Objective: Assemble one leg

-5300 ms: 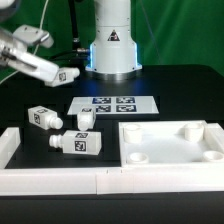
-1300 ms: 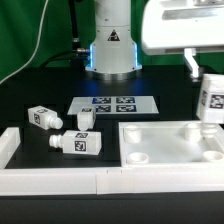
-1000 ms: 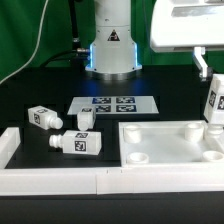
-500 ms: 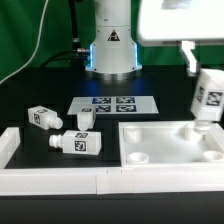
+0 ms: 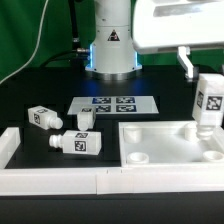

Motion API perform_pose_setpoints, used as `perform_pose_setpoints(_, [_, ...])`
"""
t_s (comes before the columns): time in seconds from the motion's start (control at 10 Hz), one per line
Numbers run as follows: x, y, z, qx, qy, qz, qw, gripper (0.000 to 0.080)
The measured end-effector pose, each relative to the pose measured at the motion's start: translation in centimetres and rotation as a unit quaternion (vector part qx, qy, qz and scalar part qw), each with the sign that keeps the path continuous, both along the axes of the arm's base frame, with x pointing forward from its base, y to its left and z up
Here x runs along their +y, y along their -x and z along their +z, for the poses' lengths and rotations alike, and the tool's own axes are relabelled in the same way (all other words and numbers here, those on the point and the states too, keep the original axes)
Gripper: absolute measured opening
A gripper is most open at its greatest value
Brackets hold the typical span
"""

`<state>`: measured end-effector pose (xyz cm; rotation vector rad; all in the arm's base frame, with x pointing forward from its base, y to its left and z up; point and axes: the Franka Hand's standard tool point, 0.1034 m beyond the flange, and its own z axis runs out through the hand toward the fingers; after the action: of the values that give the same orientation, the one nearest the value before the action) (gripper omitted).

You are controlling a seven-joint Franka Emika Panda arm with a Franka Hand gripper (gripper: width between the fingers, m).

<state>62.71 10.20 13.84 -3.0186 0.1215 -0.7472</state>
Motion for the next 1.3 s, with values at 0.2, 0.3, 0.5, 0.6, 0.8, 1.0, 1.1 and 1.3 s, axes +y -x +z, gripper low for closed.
perform_pose_setpoints(0.2, [0.6,0.3,-1.1,-0.002,0.004,0.006,1.0,0.0281])
perform_pose_setpoints(0.3, [0.7,0.4,-1.6,-0.001,0.005,0.008,1.0,0.0281])
perform_pose_setpoints(0.5, [0.9,0.5,-2.5,0.004,0.009,0.01,1.0,0.0281])
perform_pose_setpoints(0.6, [1.1,0.7,-2.9,0.007,0.01,0.012,1.0,0.0281])
perform_pose_setpoints(0.8, [1.4,0.5,-3.0,0.004,0.01,0.015,1.0,0.0281])
perform_pose_setpoints(1.0, [1.8,0.5,-3.3,0.006,0.01,0.018,1.0,0.0281])
perform_pose_setpoints(1.1, [1.9,0.6,-3.5,0.008,0.011,0.018,1.0,0.0281])
perform_pose_setpoints(1.3, [1.6,0.7,-4.3,0.009,0.015,0.02,1.0,0.0281])
